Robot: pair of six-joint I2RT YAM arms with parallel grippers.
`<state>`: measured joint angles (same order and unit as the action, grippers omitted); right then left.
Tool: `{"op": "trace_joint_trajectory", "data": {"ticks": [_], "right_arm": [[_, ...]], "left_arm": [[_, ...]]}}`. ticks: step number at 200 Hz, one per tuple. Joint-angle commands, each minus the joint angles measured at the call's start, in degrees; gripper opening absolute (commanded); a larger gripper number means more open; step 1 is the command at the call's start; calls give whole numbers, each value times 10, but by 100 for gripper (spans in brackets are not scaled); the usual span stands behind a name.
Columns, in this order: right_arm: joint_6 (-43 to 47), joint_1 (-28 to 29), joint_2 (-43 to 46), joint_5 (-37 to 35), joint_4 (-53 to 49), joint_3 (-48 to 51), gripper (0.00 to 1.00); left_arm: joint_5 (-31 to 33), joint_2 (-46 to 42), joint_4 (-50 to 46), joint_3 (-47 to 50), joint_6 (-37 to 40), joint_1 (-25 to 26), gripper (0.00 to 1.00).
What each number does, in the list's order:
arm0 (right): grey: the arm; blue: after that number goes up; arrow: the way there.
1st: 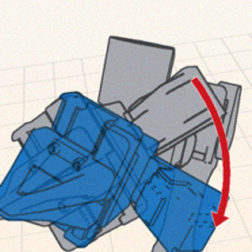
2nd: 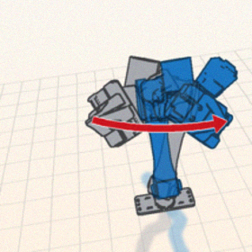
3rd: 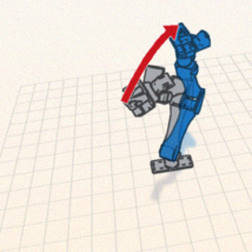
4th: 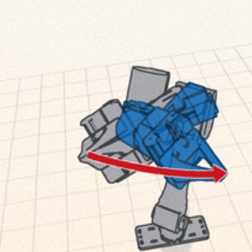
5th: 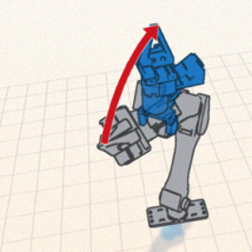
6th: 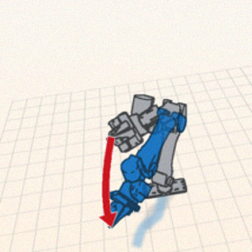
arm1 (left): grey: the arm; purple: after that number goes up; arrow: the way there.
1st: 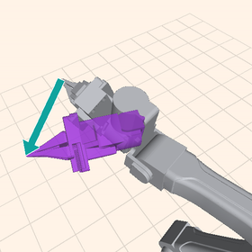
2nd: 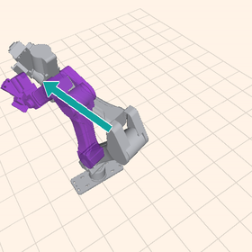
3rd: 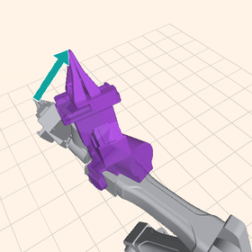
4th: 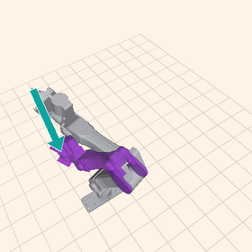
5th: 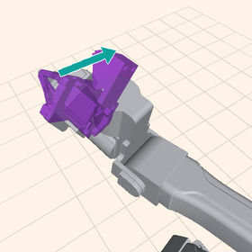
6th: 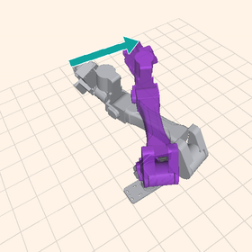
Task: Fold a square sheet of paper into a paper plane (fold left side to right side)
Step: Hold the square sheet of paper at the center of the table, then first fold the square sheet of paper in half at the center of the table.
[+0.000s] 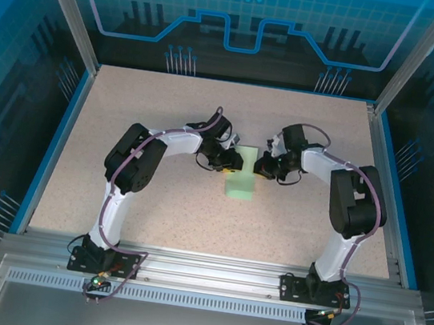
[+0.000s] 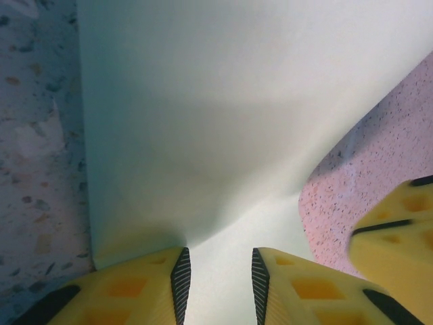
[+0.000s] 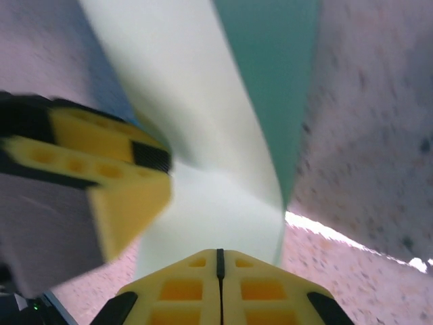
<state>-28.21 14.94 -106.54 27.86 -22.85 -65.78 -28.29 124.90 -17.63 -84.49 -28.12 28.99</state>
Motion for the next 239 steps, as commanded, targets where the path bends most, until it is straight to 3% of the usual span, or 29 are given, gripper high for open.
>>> {"op": "trace_joint_trajectory", "data": {"ticks": [1, 98, 163, 239], "right_arm": [[-13, -4, -32, 28, 2, -36, 5], [-7, 11, -134, -10, -23, -100, 6], [3, 11, -154, -60, -67, -95, 6], [0, 15, -152, -65, -73, -96, 6]], "left_arm": [[15, 19, -20, 7, 10, 8, 35], [16, 15, -33, -1, 16, 8, 35], [-5, -67, -1, 29, 21, 9, 43], [-32, -53, 23, 57, 26, 21, 36]]}}
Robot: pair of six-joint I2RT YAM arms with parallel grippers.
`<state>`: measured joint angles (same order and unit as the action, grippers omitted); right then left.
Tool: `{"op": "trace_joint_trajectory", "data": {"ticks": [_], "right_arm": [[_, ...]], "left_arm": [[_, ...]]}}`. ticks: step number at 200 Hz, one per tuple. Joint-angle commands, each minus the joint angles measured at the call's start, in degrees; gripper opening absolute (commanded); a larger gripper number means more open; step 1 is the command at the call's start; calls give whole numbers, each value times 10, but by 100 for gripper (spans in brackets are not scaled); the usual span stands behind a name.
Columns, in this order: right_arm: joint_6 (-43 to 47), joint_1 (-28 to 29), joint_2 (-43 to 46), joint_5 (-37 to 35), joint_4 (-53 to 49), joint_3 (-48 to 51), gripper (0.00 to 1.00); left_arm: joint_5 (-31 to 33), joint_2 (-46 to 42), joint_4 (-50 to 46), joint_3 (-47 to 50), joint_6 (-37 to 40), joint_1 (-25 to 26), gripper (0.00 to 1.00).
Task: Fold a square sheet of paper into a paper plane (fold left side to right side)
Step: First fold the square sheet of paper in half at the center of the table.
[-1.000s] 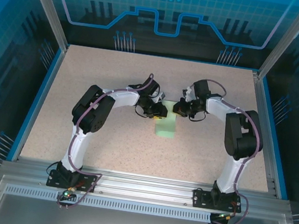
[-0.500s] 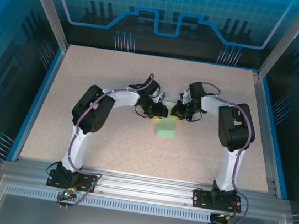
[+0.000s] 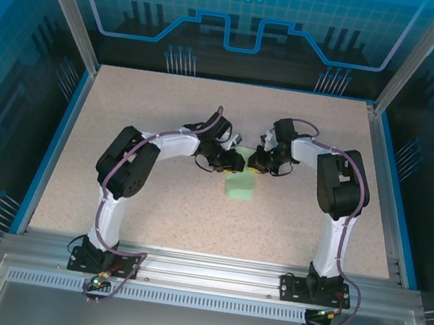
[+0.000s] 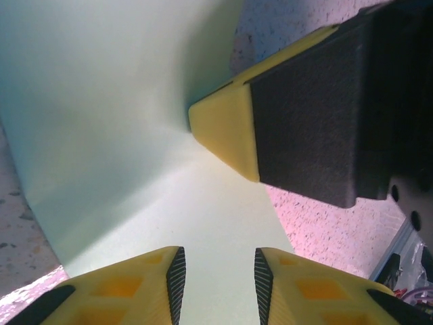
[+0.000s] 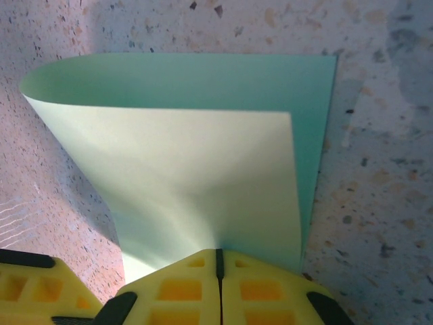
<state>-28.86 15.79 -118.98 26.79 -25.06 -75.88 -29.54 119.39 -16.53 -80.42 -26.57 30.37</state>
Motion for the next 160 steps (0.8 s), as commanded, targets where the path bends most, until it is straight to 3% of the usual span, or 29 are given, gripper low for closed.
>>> {"op": "trace_joint_trajectory", "data": {"ticks": [1, 117, 160], "right_arm": [[6, 6, -28, -54, -51, 5, 6], [9, 10, -28, -70, -68, 4, 6], [6, 12, -27, -73, -70, 5, 6]], "left_arm": [[-19, 3, 12, 17, 10, 8, 36], [3, -2, 44, 83, 21, 26, 36], [8, -39, 45, 120, 69, 38, 36]]}}
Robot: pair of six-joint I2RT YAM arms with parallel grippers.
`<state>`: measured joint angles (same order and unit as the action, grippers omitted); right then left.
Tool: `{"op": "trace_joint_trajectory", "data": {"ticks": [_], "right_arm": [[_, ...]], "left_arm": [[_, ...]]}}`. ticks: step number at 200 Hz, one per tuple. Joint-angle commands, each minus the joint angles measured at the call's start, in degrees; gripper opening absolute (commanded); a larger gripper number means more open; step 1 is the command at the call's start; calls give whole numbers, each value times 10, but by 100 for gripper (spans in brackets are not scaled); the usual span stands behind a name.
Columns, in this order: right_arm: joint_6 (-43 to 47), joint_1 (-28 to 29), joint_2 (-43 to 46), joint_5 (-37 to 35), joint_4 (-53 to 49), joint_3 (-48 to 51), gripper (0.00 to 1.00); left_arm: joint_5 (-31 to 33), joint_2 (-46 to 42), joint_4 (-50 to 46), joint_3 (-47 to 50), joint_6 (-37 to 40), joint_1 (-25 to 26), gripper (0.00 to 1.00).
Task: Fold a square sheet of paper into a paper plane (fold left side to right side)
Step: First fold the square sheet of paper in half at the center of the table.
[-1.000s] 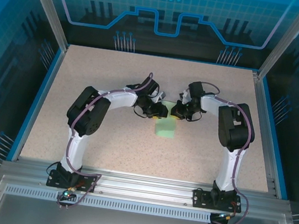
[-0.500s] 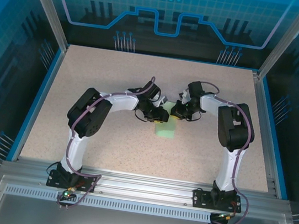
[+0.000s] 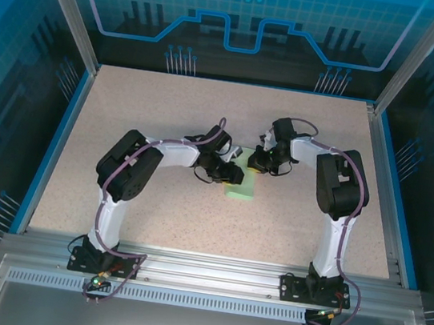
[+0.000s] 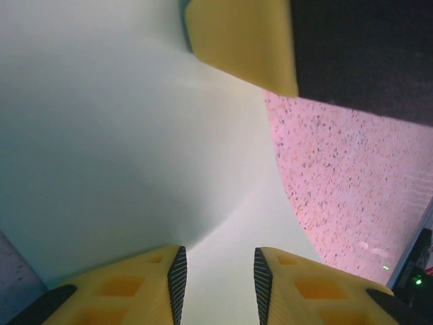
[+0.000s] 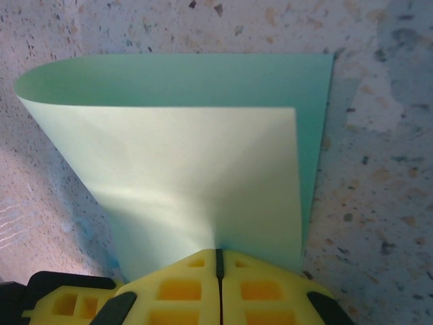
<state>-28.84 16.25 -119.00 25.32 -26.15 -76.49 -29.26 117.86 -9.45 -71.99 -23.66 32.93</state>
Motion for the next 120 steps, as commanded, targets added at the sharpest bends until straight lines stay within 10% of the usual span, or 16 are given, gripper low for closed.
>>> {"op": "trace_joint_trajectory", "data": {"ticks": [1, 120], "right_arm": [[5, 8, -26, -59, -60, 11, 6], [0, 12, -26, -66, -66, 11, 6]], "left_arm": [[5, -24, -25, 37, 40, 13, 36], [-10, -83, 13, 127, 73, 48, 37]]}}
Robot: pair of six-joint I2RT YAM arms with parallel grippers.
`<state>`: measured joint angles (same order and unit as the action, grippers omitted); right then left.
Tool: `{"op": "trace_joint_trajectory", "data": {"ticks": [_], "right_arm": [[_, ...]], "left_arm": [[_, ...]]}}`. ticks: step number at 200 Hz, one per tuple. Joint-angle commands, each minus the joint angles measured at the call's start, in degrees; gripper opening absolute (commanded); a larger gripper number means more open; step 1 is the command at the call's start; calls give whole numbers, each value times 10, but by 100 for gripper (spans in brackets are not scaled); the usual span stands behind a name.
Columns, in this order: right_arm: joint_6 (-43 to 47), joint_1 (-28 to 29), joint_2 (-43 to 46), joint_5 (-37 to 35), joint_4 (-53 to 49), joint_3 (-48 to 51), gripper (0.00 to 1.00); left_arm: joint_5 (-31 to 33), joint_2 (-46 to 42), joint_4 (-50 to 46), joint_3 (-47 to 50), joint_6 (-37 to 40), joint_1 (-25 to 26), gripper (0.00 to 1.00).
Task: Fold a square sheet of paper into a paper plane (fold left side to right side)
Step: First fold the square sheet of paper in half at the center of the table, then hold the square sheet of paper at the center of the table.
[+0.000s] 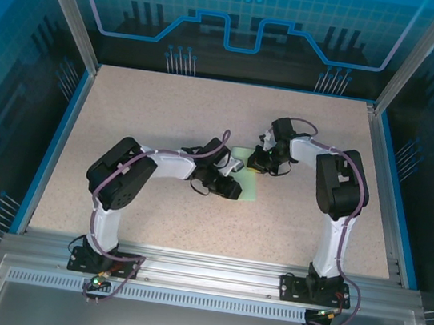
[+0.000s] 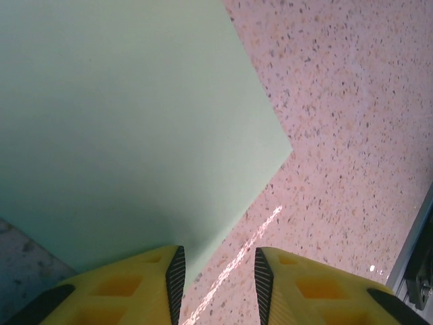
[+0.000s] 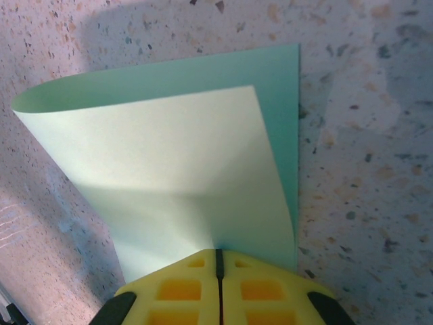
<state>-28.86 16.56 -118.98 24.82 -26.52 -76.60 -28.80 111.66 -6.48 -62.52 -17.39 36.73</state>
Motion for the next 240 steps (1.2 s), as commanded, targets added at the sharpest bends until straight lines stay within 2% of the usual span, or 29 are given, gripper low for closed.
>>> {"op": "trace_joint_trajectory", "data": {"ticks": [1, 51, 95, 136, 173, 240], "right_arm": [[0, 9, -27, -61, -62, 12, 6], [3, 9, -26, -59, -63, 12, 6], [3, 11, -21, -55, -61, 13, 6], [5, 12, -20, -53, -60, 9, 6], [9, 13, -19, -45, -61, 7, 7], [35, 7, 26, 13, -22, -10, 10]], "left_arm": [[-14, -22, -16, 33, 9, 10, 37], [-37, -65, 31, 85, -19, 12, 38], [-45, -105, -2, 23, -19, -4, 43], [-38, -8, -18, -62, -33, -40, 43], [-32, 66, -20, -113, -43, -47, 43], [-10, 88, -44, -112, -38, -45, 43]]}}
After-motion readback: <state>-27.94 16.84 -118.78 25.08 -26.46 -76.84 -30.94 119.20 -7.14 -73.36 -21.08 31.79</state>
